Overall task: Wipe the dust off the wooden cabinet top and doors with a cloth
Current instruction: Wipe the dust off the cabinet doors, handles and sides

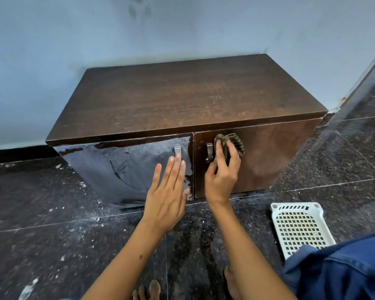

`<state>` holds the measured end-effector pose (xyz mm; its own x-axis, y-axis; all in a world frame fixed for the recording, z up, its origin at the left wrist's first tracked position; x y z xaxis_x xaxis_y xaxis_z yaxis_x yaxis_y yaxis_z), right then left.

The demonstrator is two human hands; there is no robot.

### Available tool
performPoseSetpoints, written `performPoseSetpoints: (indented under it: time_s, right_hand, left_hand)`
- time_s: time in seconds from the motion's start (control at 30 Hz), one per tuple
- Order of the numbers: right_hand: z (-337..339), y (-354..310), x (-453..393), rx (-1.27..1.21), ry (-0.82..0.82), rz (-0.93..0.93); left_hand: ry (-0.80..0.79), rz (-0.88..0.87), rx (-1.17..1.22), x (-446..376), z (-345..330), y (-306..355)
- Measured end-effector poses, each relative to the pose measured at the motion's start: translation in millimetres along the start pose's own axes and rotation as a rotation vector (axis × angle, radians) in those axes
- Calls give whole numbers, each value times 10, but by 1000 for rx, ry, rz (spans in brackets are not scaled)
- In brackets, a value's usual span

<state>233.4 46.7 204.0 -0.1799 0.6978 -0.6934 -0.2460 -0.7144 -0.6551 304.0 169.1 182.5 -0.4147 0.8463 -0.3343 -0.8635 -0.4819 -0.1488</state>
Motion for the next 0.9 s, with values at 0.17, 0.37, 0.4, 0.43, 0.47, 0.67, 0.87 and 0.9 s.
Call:
performPoseSetpoints:
  time_s: [0.17,0.37,0.4,0.43,0.47,0.67,0.87,0.9]
  right_hand:
    - [-35,153,146,-20,-134,-81]
    - [111,345,385,-382,130,-824]
    - [154,187,360,-397,157,-771]
    - [183,-32,300,-396,147,-651]
    - [182,-264,237,-382,109,-497]
    - [-278,-755,126,-212,-260,2]
    - [-412,-331,384,-206,-347,-230]
    - [-430,-287,414,-202,-363,-273]
  left_hand:
    - [-6,82,37,19,109,-125]
    - [82,387,387,182,309,-416]
    - [105,444,523,208,301,-460]
    - [124,494,675,230,283,-497]
    - [127,547,852,243,254,-517]
    - [89,829,1620,191,93,-515]
    - [45,831,1738,31,-16,-452]
    - [39,834,1750,12,-30,-428]
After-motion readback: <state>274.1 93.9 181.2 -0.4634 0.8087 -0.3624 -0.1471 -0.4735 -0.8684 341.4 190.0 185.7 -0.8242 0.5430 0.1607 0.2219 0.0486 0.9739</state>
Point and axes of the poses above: each hand's wrist, its own x-axis away from the middle knuckle, its own z-axis out of the back of the hand, y = z × x, the point moved 9 cm from there along -x, towards the middle knuckle, and after that the axes turned 1 degree about -x, right-handed, at the moved point
